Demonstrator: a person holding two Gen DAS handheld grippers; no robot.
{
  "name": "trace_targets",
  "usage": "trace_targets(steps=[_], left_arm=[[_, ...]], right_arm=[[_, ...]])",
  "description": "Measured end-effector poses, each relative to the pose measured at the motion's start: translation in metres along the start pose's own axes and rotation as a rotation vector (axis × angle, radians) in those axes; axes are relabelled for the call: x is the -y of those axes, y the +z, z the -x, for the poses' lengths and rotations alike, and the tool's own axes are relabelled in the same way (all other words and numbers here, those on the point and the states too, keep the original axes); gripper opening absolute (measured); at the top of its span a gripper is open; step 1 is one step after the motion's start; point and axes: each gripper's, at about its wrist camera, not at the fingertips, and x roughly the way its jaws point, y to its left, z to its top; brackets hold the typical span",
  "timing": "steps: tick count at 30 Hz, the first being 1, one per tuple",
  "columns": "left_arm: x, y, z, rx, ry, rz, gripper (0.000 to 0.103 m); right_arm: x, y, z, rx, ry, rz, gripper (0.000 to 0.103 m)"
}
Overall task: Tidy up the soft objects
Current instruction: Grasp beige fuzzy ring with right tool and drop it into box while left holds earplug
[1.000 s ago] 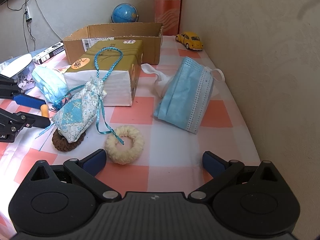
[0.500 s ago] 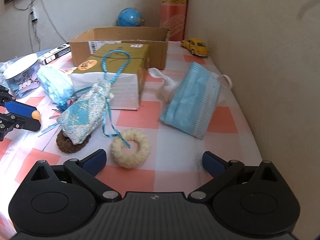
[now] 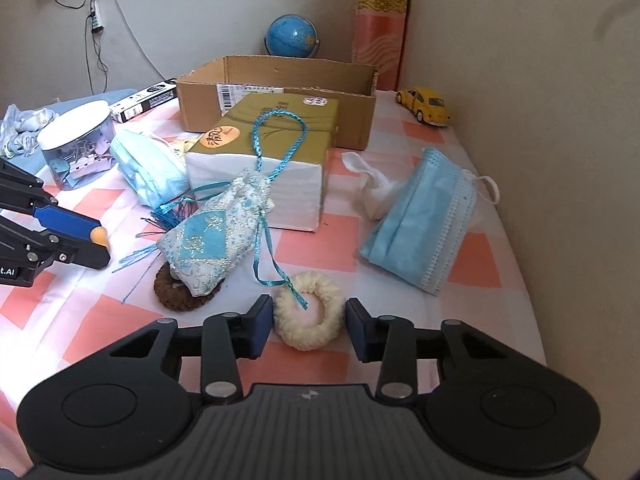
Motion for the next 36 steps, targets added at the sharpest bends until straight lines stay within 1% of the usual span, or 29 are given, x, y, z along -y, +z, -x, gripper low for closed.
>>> trace_targets(steps=[4, 10, 21, 29, 36], left_arm=[[0.001, 0.001, 0.006, 0.006, -0.003, -0.001, 0.024], [0.004, 0.005, 0.023, 0.020, -0.011, -0.009, 0.024], [0.013, 0.007, 0.047, 0.054, -0.041, -0.037, 0.024], [0.008, 0.010, 0.056, 0.086, -0.046, -0.027, 0.024], [0.000, 0.010, 0.058, 0.090, -0.032, -0.005, 0.024]], right_arm=[[0.002, 0.000, 0.009, 0.000, -0.003, 0.001, 0.042], [0.003, 0.002, 0.029, 0.006, -0.021, 0.039, 0.042], [0.003, 0.016, 0.058, 0.036, -0.002, 0.077, 0.042], [0.001, 0.046, 0.062, 0.069, 0.031, 0.103, 0.042], [0.006, 0.088, 0.049, 0.106, 0.034, 0.125, 0.042]])
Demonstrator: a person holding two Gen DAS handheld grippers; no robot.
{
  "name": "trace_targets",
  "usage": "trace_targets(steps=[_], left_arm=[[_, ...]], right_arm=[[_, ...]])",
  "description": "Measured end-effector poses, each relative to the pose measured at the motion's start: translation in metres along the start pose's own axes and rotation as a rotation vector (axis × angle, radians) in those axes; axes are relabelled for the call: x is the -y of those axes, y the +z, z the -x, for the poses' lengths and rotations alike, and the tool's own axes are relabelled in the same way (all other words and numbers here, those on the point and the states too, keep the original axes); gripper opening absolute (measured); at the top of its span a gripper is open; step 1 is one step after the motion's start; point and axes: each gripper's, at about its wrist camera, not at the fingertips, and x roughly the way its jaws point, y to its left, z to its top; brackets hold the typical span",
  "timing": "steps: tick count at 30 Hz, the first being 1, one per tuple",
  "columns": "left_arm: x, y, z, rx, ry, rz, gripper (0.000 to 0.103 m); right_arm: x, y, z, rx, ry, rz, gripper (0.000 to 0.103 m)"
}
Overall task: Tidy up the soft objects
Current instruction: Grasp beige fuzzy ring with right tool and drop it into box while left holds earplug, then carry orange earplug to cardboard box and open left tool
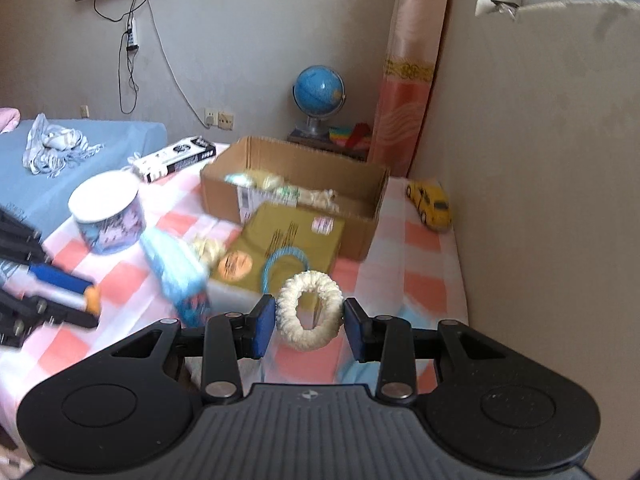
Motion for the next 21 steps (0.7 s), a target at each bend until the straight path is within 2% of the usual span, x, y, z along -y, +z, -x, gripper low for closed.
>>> trace_targets(steps=[7, 14, 15, 17, 19, 21], left_arm=[[-0.009, 0.005, -0.001, 0.010, 0.020, 0.026, 0.024], [-0.019, 0.007, -0.004, 0.010, 0.044, 0.067, 0.024], [-0.021, 0.007, -0.005, 0.007, 0.048, 0.073, 0.024], [-0.024, 0.008, -0.007, 0.003, 0.053, 0.083, 0.024], [-0.026, 0.008, -0.009, 0.000, 0.058, 0.087, 0.024], [-0.027, 0.009, -0.009, 0.000, 0.061, 0.085, 0.024]], right_arm=[[0.010, 0.051, -0.034, 0.033, 0.003, 0.046, 0.042], [0.025, 0.101, -0.088, 0.021, 0.010, 0.058, 0.042], [0.026, 0.106, -0.096, 0.021, 0.006, 0.056, 0.045], [0.029, 0.114, -0.110, 0.013, 0.003, 0.053, 0.057], [0.032, 0.117, -0.121, 0.009, -0.017, 0.038, 0.089], [0.032, 0.116, -0.124, 0.020, -0.017, 0.036, 0.099]])
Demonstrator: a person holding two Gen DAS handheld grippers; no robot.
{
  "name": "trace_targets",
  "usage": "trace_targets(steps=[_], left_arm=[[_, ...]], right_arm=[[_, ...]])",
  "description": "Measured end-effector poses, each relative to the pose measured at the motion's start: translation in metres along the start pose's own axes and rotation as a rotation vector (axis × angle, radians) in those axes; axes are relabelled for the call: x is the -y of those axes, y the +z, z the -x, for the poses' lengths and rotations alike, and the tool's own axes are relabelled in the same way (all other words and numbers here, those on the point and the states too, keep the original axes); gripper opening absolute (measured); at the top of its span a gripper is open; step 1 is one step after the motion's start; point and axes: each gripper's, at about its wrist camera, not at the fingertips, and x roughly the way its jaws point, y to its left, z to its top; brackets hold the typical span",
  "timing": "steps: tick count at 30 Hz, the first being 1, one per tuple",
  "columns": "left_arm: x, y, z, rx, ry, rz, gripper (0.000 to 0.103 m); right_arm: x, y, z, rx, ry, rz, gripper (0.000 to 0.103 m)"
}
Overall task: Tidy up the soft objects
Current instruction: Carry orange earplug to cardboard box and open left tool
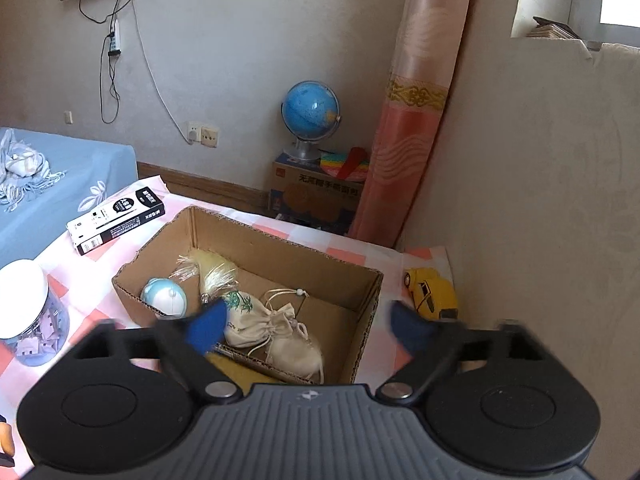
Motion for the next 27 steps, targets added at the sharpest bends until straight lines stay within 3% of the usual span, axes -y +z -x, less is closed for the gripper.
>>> trace_targets(steps=[1, 15, 19, 27], left_arm=[[0.000, 0.001, 0.000, 0.001, 0.002, -0.002, 0.024], [-0.012, 0.035, -0.015, 0.000, 0.016, -0.015, 0.024], [-0.017, 0.055, -0.023, 0.008, 0.036, -0.032, 0.024], [-0.041, 0.120, -0.061, 0.018, 0.120, -0.038, 0.024]], right_arm=[[0.000, -0.002, 0.001, 0.006, 0.002, -0.005, 0.103], [-0.021, -0.072, 0.064, -0.063, 0.044, -0.122, 0.103], [-0.029, -0.096, 0.083, -0.049, 0.014, -0.142, 0.103], [-0.050, -0.136, 0.116, -0.037, 0.044, -0.108, 0.103]])
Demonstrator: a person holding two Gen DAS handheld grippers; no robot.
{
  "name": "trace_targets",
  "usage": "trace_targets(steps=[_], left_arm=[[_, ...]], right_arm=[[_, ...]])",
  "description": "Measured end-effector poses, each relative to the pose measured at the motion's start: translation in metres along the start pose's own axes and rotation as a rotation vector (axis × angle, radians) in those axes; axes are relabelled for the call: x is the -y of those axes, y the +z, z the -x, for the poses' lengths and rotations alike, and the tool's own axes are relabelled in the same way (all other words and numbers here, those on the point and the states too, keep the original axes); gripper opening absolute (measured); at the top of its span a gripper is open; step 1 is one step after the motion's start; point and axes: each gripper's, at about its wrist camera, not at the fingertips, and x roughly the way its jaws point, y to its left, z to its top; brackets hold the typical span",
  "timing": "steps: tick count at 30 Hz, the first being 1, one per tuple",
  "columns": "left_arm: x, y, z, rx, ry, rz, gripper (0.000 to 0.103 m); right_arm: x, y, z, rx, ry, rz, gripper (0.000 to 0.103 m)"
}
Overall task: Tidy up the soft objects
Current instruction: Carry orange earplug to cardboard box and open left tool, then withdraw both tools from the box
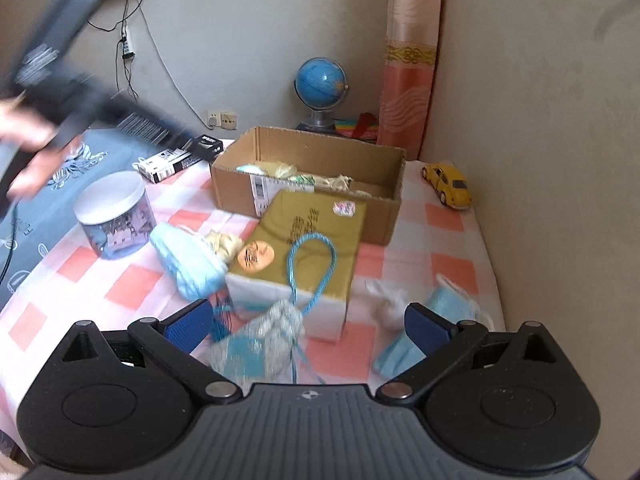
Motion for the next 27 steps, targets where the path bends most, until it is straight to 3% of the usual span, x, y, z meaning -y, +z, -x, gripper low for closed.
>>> trace_targets(steps=[6, 9, 10, 11, 13, 18, 27], left_arm=[[-0.021, 0.041, -0.046, -0.009, 0.054, 0.035, 0.024], [-0.030, 0.052, -0.063, -0.004, 0.094, 0.045, 0.031], [-0.032, 0.055, -0.068, -0.004, 0.113, 0.049, 0.047], [-0.034, 0.056, -0.071, -0.005, 0.130, 0.056, 0.071], [-0.036, 0.056, -0.072, 0.019, 0.162, 0.070, 0.083], [-0.036, 0.046, -0.056, 0.034, 0.145, 0.083, 0.086], [0.002, 0.008, 0.008, 0.089, 0.116, 0.055, 0.093]], right_arm=[[0.015, -0.011, 0.008, -0.011, -0.026, -0.065, 0.103], [0.025, -0.013, 0.011, 0.003, -0.024, -0.090, 0.103], [0.027, -0.014, 0.013, 0.009, -0.022, -0.099, 0.103], [0.029, -0.015, 0.013, 0.014, -0.019, -0.105, 0.103], [0.032, -0.016, 0.013, 0.016, -0.015, -0.115, 0.103], [0.031, -0.018, 0.013, 0.015, -0.015, -0.102, 0.103], [0.021, -0.027, 0.021, 0.025, 0.011, -0.104, 0.103]])
